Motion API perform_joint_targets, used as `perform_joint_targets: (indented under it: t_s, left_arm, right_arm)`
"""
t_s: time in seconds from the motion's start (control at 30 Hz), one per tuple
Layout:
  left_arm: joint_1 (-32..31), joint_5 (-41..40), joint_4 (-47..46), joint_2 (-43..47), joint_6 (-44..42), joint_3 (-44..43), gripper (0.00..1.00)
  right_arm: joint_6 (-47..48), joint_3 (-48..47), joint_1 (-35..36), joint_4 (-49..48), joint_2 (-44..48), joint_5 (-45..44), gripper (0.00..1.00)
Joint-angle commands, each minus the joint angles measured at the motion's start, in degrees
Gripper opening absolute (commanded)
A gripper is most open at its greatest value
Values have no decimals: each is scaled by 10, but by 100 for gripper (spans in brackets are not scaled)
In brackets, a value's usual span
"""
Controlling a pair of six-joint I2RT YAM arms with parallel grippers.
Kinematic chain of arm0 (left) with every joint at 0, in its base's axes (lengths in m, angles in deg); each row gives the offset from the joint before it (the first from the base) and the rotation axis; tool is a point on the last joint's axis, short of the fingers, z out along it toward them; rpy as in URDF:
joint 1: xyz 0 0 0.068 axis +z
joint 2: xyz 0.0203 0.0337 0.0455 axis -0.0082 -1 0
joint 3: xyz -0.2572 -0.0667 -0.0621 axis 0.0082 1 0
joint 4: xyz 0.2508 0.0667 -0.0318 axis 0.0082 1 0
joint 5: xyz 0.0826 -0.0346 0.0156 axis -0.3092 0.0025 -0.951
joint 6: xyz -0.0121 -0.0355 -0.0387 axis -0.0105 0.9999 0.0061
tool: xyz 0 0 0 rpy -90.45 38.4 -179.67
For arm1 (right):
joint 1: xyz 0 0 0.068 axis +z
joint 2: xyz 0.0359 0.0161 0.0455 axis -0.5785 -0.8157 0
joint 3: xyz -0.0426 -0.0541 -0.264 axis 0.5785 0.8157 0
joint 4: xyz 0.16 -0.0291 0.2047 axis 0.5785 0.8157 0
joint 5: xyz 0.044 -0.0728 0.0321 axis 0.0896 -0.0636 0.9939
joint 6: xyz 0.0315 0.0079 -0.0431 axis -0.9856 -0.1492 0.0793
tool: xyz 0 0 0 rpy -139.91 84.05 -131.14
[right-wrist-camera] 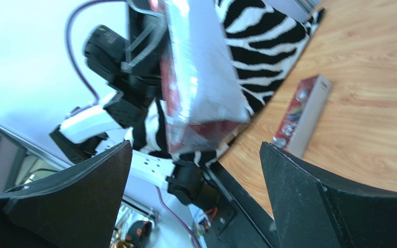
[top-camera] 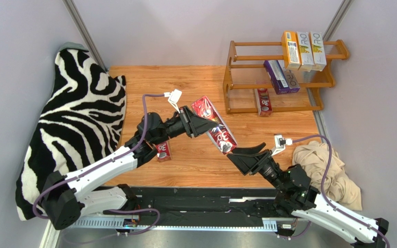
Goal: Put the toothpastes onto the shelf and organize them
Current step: Pick up the toothpaste from the center of the board.
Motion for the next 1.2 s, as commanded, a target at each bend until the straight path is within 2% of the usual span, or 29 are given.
perform_joint_targets:
  t_s: [0.0, 0.17, 0.3, 0.6, 0.67, 0.87, 0.97, 1.17]
  left_arm:
    - [2, 18, -119, -34, 46, -16, 40]
    - [2, 26, -163, -53, 64, -10, 40]
    - [2, 37, -183, -58, 74, -12, 40]
    - [-1, 62, -232, -77, 105, -1, 37]
    - [-2, 61, -244, -78, 106, 3, 37]
    - [-8, 64, -256, -89, 111, 4, 37]
    - [-12, 66, -264, -96, 112, 5, 36]
    - [-12, 72, -271, -94, 108, 15, 37]
  right_arm:
    - [-12, 11, 0, -104, -5, -26, 100]
    - [-13, 7, 1, -109, -15, -36, 94]
    - [-13, 10, 0, -125, -28, -33, 79]
    - [-4, 17, 0, -161, -33, -40, 76]
    - [-3, 10, 0, -165, -45, -34, 67]
    - [-6, 1, 0, -190, -86, -20, 62]
    - [-13, 3, 0, -200, -93, -20, 50]
    - [-18, 13, 0, -173, -53, -38, 38]
